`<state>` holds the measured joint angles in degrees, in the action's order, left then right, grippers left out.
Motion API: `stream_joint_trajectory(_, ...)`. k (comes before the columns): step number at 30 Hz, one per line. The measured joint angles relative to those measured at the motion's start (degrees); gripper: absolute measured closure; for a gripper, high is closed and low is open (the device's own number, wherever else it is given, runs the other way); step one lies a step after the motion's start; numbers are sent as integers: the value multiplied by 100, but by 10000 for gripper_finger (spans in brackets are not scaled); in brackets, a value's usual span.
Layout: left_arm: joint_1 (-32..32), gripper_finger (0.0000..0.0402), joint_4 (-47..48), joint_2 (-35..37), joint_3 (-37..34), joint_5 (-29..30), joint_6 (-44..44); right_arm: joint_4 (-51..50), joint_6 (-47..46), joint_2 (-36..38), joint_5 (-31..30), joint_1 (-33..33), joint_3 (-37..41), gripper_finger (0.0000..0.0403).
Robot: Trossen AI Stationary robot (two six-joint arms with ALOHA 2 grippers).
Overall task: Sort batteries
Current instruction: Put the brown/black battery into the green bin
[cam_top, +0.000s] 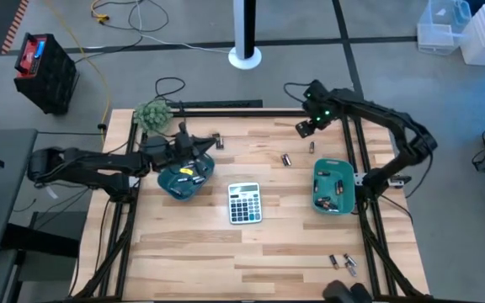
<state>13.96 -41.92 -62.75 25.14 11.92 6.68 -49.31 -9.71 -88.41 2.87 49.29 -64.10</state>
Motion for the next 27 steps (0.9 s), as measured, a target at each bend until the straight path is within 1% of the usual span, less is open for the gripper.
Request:
stream_joint_trajectory(1, 24, 396, 2, 30, -8, 2, 60, 41, -72, -111, -22, -46, 0, 166)
stream_joint_trajectory(6, 35, 396, 132, 62, -6, -2, 258, -127, -560, -580, -567, -207, 0, 166)
stream_joint_trajectory(10, 35, 396, 239, 62, -6, -4, 361, 22, -832, -749, -620, -296, 147, 166)
stream_joint_trajectory(13, 35, 396, 250, 62, -6, -19, 362, 37, -1122, -753, -814, -321, 404, 166)
stream_joint_trajectory(15, 35, 396, 250, 62, -6, -135, 366, 74, -1272, -696, -921, -297, 604, 166)
stream_joint_trajectory(23, 35, 396, 224, 62, -6, -203, 382, 771, -1444, -578, -920, -192, 1170, 166)
stream_joint_trajectory(27, 35, 396, 222, 62, -6, -203, 383, 1026, -1450, -574, -901, -194, 1262, 166)
